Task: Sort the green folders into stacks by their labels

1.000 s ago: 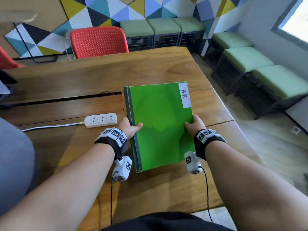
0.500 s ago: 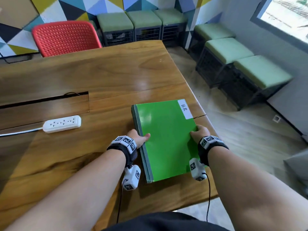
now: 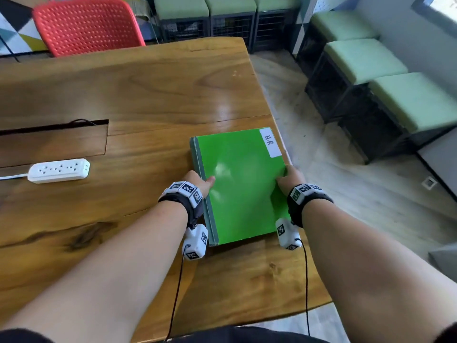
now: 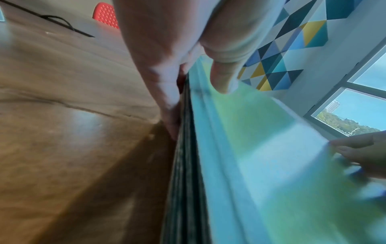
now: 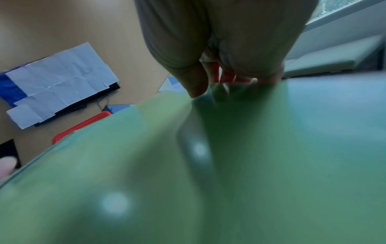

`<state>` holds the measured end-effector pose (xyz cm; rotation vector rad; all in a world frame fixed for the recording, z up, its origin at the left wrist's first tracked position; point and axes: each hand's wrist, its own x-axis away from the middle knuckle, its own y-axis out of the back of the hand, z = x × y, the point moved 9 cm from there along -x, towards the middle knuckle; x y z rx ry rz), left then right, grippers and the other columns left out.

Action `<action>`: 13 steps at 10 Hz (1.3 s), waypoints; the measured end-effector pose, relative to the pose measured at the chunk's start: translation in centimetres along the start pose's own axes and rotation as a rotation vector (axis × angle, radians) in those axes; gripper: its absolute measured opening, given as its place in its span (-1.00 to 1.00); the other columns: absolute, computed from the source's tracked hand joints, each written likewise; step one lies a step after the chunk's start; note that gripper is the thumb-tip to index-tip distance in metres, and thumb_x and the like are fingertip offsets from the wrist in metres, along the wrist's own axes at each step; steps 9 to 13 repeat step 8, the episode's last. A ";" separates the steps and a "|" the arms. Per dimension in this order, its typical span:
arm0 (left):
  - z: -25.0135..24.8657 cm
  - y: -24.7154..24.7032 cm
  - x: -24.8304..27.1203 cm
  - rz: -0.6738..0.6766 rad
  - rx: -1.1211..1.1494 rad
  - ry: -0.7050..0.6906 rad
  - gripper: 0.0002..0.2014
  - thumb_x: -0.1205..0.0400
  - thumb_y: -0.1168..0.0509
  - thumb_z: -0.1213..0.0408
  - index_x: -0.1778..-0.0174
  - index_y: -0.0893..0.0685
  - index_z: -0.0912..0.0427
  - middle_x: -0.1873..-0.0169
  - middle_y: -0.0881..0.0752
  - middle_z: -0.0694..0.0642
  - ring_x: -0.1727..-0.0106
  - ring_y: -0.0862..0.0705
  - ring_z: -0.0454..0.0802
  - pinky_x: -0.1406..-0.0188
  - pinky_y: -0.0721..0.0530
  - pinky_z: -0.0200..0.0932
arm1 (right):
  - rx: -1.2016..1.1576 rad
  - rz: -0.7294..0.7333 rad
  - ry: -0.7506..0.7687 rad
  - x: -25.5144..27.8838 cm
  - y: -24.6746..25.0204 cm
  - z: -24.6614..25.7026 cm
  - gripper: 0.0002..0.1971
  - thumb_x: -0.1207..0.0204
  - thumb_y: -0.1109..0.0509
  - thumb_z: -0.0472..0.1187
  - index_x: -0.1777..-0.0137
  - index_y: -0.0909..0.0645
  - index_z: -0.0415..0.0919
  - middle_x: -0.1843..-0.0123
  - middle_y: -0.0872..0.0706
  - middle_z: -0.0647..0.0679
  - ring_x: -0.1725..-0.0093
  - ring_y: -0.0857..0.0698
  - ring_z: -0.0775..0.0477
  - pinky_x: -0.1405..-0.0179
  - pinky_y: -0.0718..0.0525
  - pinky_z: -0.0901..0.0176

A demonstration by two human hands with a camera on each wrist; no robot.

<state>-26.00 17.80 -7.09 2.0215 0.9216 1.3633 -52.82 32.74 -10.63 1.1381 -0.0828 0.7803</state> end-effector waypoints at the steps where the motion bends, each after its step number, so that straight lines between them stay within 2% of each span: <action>1: -1.1 -0.3 -0.5 0.036 -0.024 0.019 -0.59 -0.69 -0.22 0.09 -0.26 -0.54 0.40 0.03 -0.68 0.26 -0.08 -0.66 0.23 0.07 -0.56 -0.05 | 0.000 0.046 0.005 -0.6 -0.5 0.4 -0.66 -0.60 -0.21 -0.34 -0.37 -0.47 -0.23 -0.37 -0.42 -0.26 -0.21 -0.61 -0.26 -0.33 -0.61 -0.16; 2: -1.4 -0.4 -0.9 0.029 -0.046 0.031 -0.73 -0.69 -0.17 0.32 0.35 -0.45 0.28 0.44 -0.40 0.11 0.10 -0.50 0.11 0.43 -0.41 -0.18 | 0.007 0.062 0.015 -0.9 -1.1 0.2 -0.65 -0.54 -0.21 -0.43 -0.31 -0.45 -0.20 -0.38 -0.38 -0.24 -0.18 -0.60 -0.26 -0.30 -0.64 -0.16; 3: -1.3 -0.3 -0.8 0.040 -0.070 0.057 -0.64 -0.67 -0.20 0.32 0.45 -0.32 0.22 0.46 -0.38 0.09 0.17 -0.49 0.11 0.53 -0.31 -0.25 | 0.027 0.089 0.012 -0.8 -1.5 0.1 -0.58 -0.48 -0.24 -0.43 -0.32 -0.42 -0.16 -0.41 -0.35 -0.24 -0.24 -0.58 -0.30 -0.29 -0.64 -0.21; 4: -1.4 -0.4 -1.1 0.080 -0.068 0.079 -0.68 -0.67 -0.27 0.19 -0.16 -0.54 0.41 0.18 -0.63 0.20 0.07 -0.66 0.12 0.31 -0.58 -0.14 | 0.045 0.088 0.015 -0.4 -1.2 0.6 -0.51 -0.44 -0.32 -0.40 -0.37 -0.39 -0.14 -0.44 -0.36 -0.23 -0.28 -0.56 -0.30 -0.29 -0.63 -0.22; 5: -1.6 1.2 -0.4 0.072 -0.065 0.055 -0.16 -0.67 -0.26 0.15 -0.68 0.15 0.33 -0.41 -0.53 0.33 -0.38 -0.60 0.22 -0.16 -0.64 -0.05 | 0.124 0.034 0.062 0.8 0.3 3.0 -0.37 -0.42 -0.38 -0.34 -0.50 -0.31 -0.15 -0.50 -0.33 -0.21 -0.35 -0.53 -0.30 -0.32 -0.61 -0.21; 6: -1.5 4.3 -0.2 0.057 -0.098 -0.015 -0.19 -0.68 -0.24 0.10 -0.68 0.10 0.32 -0.14 -0.70 0.26 -0.04 -0.73 0.17 0.23 -0.65 -0.06 | 0.194 0.003 0.155 2.0 1.3 7.0 -0.31 -0.41 -0.37 -0.27 -0.57 -0.27 -0.12 -0.56 -0.30 -0.18 -0.40 -0.51 -0.26 -0.31 -0.62 -0.20; 7: -0.9 8.2 0.6 0.014 -0.187 -0.062 -0.20 -0.66 -0.21 0.05 -0.69 0.05 0.28 -0.26 -0.66 0.30 -0.16 -0.68 0.23 0.01 -0.66 -0.02 | 0.279 0.003 0.229 4.4 2.4 11.6 -0.36 -0.45 -0.33 -0.25 -0.57 -0.34 -0.07 -0.55 -0.36 -0.17 -0.44 -0.48 -0.26 -0.38 -0.55 -0.22; 8: 0.0 13.4 1.2 -0.085 -0.192 -0.098 -0.21 -0.65 -0.21 -0.01 -0.69 -0.01 0.23 -0.38 -0.57 0.31 -0.32 -0.60 0.30 -0.22 -0.60 0.07 | 0.299 -0.068 0.325 7.1 4.2 17.4 -0.45 -0.48 -0.28 -0.20 -0.52 -0.43 -0.03 -0.50 -0.41 -0.20 -0.43 -0.46 -0.30 -0.36 -0.55 -0.19; 13: 0.0 13.4 1.2 -0.085 -0.192 -0.098 -0.21 -0.65 -0.21 -0.01 -0.69 -0.01 0.23 -0.38 -0.57 0.31 -0.32 -0.60 0.30 -0.22 -0.60 0.07 | 0.299 -0.068 0.325 7.1 4.2 17.4 -0.45 -0.48 -0.28 -0.20 -0.52 -0.43 -0.03 -0.50 -0.41 -0.20 -0.43 -0.46 -0.30 -0.36 -0.55 -0.19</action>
